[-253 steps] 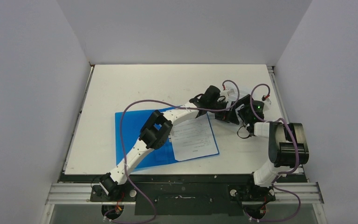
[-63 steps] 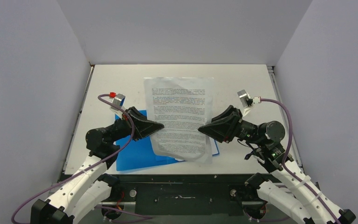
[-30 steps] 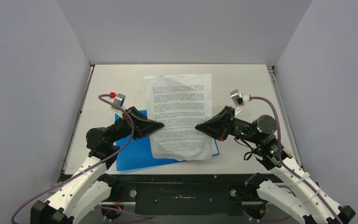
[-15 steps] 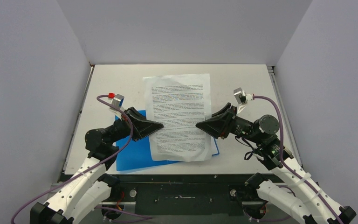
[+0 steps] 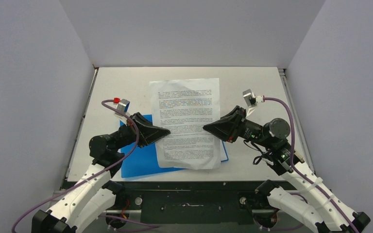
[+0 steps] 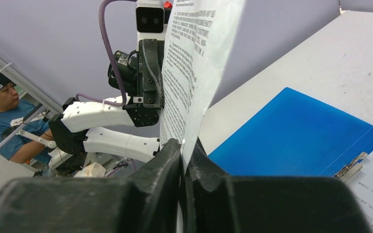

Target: Put the files into the folder

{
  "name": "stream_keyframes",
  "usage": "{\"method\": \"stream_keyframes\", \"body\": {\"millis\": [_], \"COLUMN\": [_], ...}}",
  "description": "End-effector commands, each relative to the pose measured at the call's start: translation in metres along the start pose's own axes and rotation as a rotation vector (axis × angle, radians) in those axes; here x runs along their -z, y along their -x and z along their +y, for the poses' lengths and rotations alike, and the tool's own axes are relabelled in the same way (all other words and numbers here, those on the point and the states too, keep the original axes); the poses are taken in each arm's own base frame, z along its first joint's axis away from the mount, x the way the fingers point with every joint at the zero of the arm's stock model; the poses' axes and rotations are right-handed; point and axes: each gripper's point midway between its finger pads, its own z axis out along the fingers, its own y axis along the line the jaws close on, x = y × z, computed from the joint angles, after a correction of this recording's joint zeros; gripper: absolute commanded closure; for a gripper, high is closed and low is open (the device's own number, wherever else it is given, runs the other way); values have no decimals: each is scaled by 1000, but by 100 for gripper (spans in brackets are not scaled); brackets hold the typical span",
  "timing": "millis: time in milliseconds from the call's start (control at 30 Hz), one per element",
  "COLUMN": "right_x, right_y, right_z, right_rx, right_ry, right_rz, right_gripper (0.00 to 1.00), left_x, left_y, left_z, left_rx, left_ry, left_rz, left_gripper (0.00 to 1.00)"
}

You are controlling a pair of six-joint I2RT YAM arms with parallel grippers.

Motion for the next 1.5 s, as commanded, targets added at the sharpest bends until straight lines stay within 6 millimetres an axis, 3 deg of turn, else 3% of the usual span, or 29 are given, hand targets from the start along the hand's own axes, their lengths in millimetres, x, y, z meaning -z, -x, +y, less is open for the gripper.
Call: {"method": "stream_keyframes", "body": {"millis": [0,167,267,433,567,867,1000,1033,1233,1467], "right_x": [-4,-6,-4,-3,3,18,25,26,26,19], "right_y": [22,15,15,14,16,8,5,5,-10,-26], "right_z": [17,3,-2,-14,-22,-62,-79,-83,-110,-135], "right_rx": [56,42,51,73,109,166,192,192,161,28], "right_ry": [47,-7,-40,-117,-192,-436,-526,-549,-629,-596], "right_rz": [-56,-30,-31,3,27,164,225,237,322,378], "right_gripper": [95,95,95,95,95,95,95,95,95,95], "left_x": [0,0,0,3,7,36,55,59,77,95], "left_y": [5,6,6,6,7,3,-9,-11,-30,-61], "left_z": [-12,-8,0,16,31,88,116,121,156,198], "left_rx": [-41,-30,-29,-23,-42,-52,-16,-11,45,106], "left_ry": [-42,-25,16,115,222,583,739,766,898,1073], "left_rz": [-21,-30,-33,-45,-45,-25,6,13,47,91], "left_gripper": [100,98,88,61,49,30,10,1,4,3]}}
